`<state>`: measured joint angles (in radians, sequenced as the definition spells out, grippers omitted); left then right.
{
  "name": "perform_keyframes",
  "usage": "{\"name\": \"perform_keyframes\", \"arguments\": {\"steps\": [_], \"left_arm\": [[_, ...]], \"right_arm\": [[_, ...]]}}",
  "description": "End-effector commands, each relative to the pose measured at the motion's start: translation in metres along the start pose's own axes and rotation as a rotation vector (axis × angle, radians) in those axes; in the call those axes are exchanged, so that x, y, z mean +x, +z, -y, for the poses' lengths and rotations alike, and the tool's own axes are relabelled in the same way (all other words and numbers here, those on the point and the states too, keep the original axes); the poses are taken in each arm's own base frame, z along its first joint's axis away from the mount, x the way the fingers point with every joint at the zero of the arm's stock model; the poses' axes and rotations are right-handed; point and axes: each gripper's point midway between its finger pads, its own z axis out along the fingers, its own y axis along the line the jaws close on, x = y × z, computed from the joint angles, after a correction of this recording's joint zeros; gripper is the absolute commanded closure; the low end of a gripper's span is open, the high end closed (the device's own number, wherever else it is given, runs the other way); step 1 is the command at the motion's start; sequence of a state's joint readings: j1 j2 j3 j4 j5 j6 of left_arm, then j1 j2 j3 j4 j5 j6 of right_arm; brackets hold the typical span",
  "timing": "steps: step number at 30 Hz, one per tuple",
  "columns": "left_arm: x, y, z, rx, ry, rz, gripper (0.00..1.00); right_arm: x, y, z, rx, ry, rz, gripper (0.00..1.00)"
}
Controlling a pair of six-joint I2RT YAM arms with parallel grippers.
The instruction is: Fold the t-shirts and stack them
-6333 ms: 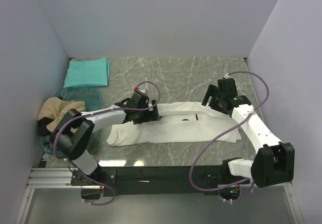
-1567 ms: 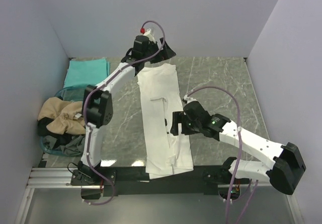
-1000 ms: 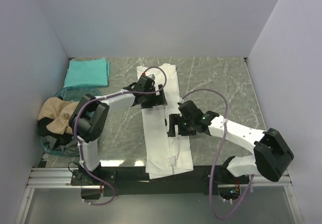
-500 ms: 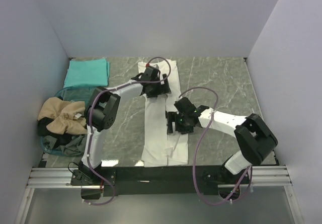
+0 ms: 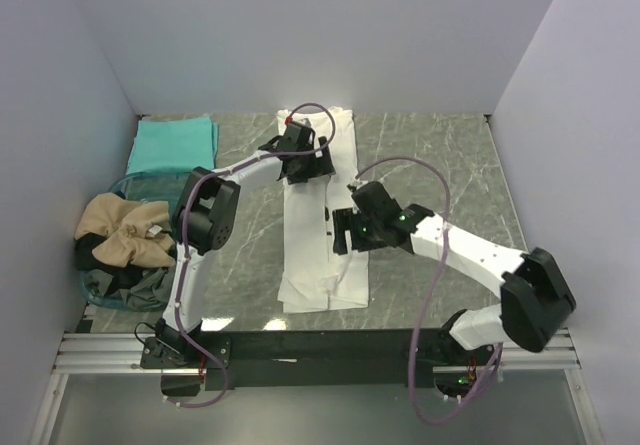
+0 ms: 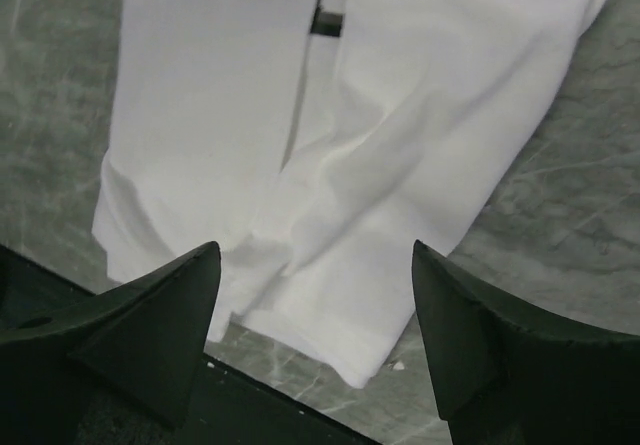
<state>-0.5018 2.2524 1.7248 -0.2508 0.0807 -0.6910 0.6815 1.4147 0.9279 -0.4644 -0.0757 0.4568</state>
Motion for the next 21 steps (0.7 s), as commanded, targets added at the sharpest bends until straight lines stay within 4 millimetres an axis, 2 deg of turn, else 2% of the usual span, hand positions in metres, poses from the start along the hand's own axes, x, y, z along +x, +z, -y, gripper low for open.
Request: {"name": "perform_keyframes", "arguments": {"steps": [1, 3, 4, 5, 6, 8, 10, 12, 14, 15, 18, 19, 21], "left_arm": [[-0.004, -0.038, 0.001, -0.076, 0.049, 0.038, 0.01], [0.010, -0.048, 0.004, -0.101, 0.076, 0.019, 0.01], [0.009, -0.059, 0.010, -0.097, 0.083, 0.030, 0.01], [0.015, -0.064, 0.014, -0.100, 0.085, 0.030, 0.01], [0.028, -0.067, 0.009, -0.110, 0.087, 0.012, 0.01], [0.034, -0.081, 0.020, -0.084, 0.095, 0.027, 0.01], [0.045, -0.091, 0.017, -0.090, 0.085, 0.024, 0.01], [0.062, -0.099, 0.015, -0.078, 0.078, 0.007, 0.00], [0.074, -0.100, 0.021, -0.039, 0.081, -0.006, 0.01], [0.088, -0.100, 0.016, -0.039, 0.075, -0.035, 0.01], [0.109, -0.096, 0.006, -0.045, 0.066, -0.075, 0.01], [0.113, -0.095, 0.004, -0.046, 0.061, -0.087, 0.01], [0.126, -0.093, -0.006, -0.059, 0.049, -0.111, 0.01]], "right_arm": [[0.033, -0.016, -0.005, -0.012, -0.084, -0.031, 0.18], [0.049, -0.022, -0.013, -0.037, -0.105, -0.042, 0.19], [0.063, -0.021, -0.010, -0.035, -0.099, -0.066, 0.22], [0.067, -0.023, -0.014, -0.062, -0.104, -0.062, 0.23], [0.073, -0.023, -0.015, -0.070, -0.104, -0.070, 0.24], [0.089, -0.021, -0.019, -0.088, -0.118, -0.105, 0.28], [0.098, -0.020, -0.017, -0.062, -0.134, -0.126, 0.30], [0.102, -0.017, -0.008, 0.001, -0.156, -0.134, 0.31], [0.104, -0.013, -0.008, 0.018, -0.172, -0.147, 0.34], [0.105, -0.012, -0.008, 0.022, -0.179, -0.155, 0.35], [0.102, -0.006, -0.006, 0.066, -0.205, -0.152, 0.37], [0.100, -0.004, -0.007, 0.073, -0.215, -0.151, 0.41], [0.106, 0.001, -0.007, 0.084, -0.237, -0.179, 0.43]]}}
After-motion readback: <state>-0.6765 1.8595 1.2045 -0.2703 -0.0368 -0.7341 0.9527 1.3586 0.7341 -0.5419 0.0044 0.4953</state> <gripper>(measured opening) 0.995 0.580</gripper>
